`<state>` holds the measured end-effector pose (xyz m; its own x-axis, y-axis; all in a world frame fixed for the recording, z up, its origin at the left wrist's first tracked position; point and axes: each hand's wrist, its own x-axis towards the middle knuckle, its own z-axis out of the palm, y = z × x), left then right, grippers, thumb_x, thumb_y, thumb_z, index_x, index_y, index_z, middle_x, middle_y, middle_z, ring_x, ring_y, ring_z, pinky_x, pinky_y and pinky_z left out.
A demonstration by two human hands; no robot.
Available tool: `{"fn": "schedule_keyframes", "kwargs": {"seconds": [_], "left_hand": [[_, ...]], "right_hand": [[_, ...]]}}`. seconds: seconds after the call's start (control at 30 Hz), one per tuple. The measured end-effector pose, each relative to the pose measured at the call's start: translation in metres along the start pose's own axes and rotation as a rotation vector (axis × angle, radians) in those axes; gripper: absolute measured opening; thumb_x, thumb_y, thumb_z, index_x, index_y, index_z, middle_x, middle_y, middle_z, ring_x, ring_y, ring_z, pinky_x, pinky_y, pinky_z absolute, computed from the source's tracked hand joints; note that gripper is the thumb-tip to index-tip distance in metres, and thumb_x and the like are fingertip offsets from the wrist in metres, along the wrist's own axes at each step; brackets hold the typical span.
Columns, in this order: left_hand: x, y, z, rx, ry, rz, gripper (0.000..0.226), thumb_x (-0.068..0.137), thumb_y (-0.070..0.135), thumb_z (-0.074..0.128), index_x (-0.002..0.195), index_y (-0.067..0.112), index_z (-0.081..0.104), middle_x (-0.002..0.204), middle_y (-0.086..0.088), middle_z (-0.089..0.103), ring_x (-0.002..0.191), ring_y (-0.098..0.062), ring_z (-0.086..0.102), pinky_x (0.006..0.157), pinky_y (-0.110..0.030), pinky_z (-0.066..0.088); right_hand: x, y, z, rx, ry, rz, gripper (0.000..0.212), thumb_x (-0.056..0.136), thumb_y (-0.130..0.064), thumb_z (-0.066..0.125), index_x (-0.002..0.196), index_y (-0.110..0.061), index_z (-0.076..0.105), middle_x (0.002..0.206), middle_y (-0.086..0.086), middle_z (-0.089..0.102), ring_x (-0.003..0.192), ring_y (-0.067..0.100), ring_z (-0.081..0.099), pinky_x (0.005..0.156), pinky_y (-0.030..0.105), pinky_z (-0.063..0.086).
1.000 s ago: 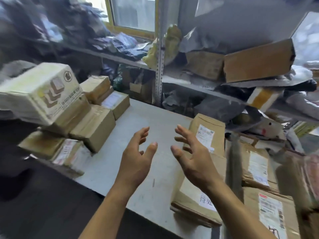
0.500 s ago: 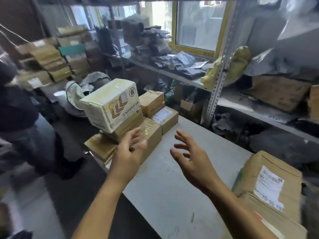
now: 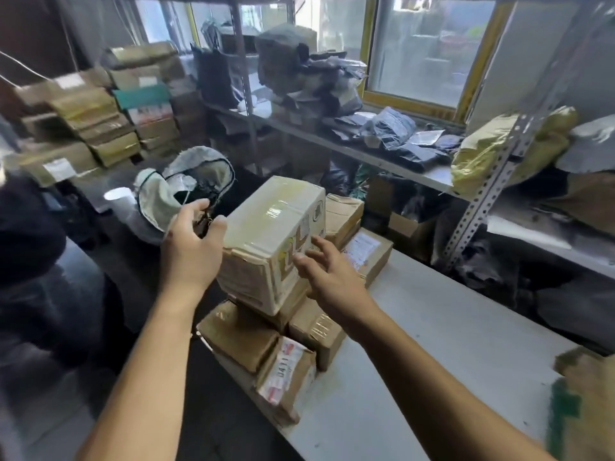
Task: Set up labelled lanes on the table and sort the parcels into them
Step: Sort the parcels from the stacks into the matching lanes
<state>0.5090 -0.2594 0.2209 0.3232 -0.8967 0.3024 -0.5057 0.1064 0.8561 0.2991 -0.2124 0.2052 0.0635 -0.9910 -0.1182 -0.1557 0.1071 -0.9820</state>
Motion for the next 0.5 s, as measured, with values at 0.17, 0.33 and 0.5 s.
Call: {"fn": "schedule_keyframes", "kwargs": {"seconds": [0.17,0.33,0.5], "left_hand": [[0.033,-0.035,0.009,-0.325,-0.35,-0.247,0.031,0.097,0.026,0.059,0.128,0.023,0.062,0.12,0.006,0.067,0.113,-0.007,0.061,0.086,-0.019,0.044],[0.032,-0.05,0.017,-0.508,-0.448,-0.245,0.02,0.09,0.028,0.064,0.106,0.028,0.076,0.11,0.001,0.075,0.105,-0.017,0.07,0.08,-0.023,0.055],[0.021,-0.03,0.014,-0.557,-0.337,-0.11,0.033,0.082,0.04,0.068,0.114,0.034,0.072,0.113,0.003,0.074,0.108,-0.018,0.069,0.096,-0.042,0.049]], "right_hand": [[0.037,0.004,0.035,0.023,0.101,0.075,0.081,0.09,-0.066,0.048,0.158,-0.031,0.02,0.16,-0.002,0.035,0.142,0.023,0.039,0.116,0.053,0.035],[0.045,0.011,0.052,0.044,0.098,0.025,0.06,0.097,-0.057,0.047,0.151,-0.037,0.033,0.146,-0.012,0.05,0.127,0.008,0.049,0.11,0.037,0.039],[0.037,0.0,0.05,0.161,0.097,-0.055,0.045,0.094,-0.046,0.05,0.138,-0.046,0.041,0.128,-0.018,0.064,0.116,0.006,0.061,0.1,0.035,0.052]]}}
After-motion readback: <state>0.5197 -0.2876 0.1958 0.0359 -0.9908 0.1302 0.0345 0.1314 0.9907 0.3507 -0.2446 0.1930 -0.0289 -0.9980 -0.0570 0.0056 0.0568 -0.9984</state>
